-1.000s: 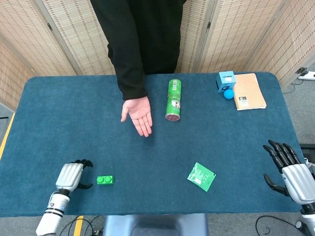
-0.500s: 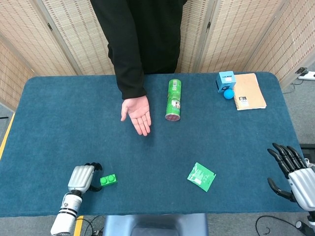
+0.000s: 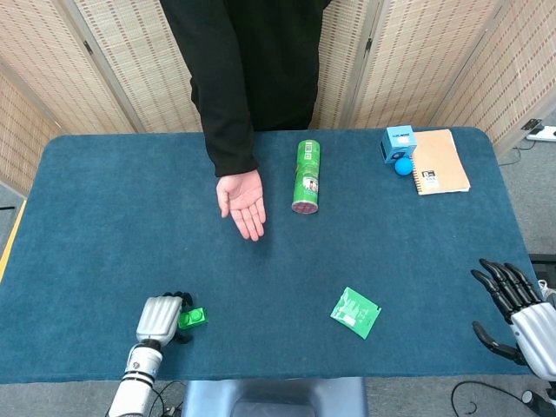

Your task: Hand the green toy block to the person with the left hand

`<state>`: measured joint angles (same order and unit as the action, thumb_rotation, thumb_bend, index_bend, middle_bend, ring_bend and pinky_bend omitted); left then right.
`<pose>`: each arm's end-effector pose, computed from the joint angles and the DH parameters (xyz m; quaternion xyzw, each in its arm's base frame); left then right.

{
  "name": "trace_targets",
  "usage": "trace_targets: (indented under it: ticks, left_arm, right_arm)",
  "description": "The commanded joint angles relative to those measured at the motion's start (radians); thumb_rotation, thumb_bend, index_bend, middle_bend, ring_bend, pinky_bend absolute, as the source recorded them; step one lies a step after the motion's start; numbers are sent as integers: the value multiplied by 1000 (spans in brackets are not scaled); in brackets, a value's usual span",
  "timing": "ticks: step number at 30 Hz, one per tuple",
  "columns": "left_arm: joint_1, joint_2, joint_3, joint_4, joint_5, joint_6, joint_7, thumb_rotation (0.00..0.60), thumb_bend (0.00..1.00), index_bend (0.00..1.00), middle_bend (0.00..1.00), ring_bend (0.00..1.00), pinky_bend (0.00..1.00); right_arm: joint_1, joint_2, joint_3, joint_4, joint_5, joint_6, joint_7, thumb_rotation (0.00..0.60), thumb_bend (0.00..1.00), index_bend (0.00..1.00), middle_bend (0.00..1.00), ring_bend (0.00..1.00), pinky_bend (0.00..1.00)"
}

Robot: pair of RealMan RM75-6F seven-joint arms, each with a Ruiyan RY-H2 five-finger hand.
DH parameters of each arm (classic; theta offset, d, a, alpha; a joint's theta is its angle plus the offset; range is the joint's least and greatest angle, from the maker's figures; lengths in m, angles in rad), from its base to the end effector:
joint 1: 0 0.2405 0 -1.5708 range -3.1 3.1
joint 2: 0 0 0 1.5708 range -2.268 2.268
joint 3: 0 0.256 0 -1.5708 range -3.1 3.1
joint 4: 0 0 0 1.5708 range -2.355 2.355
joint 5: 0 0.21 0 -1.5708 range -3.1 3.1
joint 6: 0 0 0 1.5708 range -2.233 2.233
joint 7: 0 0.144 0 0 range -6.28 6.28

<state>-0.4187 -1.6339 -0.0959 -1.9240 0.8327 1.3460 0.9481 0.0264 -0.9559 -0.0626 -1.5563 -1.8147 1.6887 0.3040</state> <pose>-0.1714 0.2166 -0.0241 -0.6889 -0.4739 -0.2267 0.4995 -0.2962 -0.1343 0.2050 0.6457 -0.3616 0.4673 0.4836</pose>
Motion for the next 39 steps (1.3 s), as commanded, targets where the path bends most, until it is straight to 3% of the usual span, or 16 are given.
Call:
trace_targets:
  ticks: [1,8,13,17,22,27,34,39]
  left_arm:
    - [-23,-13,-15,27,-13,1,5,600,143,408,436,405,515]
    - [-42,-29,-9,78,30,3,-28,600,271,614,683,606,706]
    - [-43,-19,3,52,52,32,-22,600,299,652,725,642,741]
    - [-46,34,-6,-65,64,72,6,600,300,641,726,643,742]
    - [-88,140,-77,-296,65,104,69,600,300,632,725,643,743]
    - [-173,203,-182,-428,7,75,110,600,301,632,725,643,744]
    - [-358,281,-392,-357,-245,-87,46,600,301,629,725,642,744]
    - [-481,304,-440,-238,-357,-218,4,600,301,627,725,642,744]
  right_arm:
    - [-7,0,1,12,-3,17,8,600,317,0,0,0,0]
    - [-4,-3,3,12,5,10,4,600,317,0,0,0,0]
    - [-6,-4,2,10,3,11,0,600,317,0,0,0,0]
    - [-6,-3,3,10,9,11,4,600,317,0,0,0,0]
    - [-3,-4,6,8,20,0,1,600,317,0,0,0,0]
    - [7,-6,10,-2,36,-30,-17,600,317,0,0,0,0]
    - [12,-7,25,-20,82,-57,-39,600,318,0,0,0,0]
    - [27,-6,39,-33,124,-101,-46,600,317,0,0,0,0]
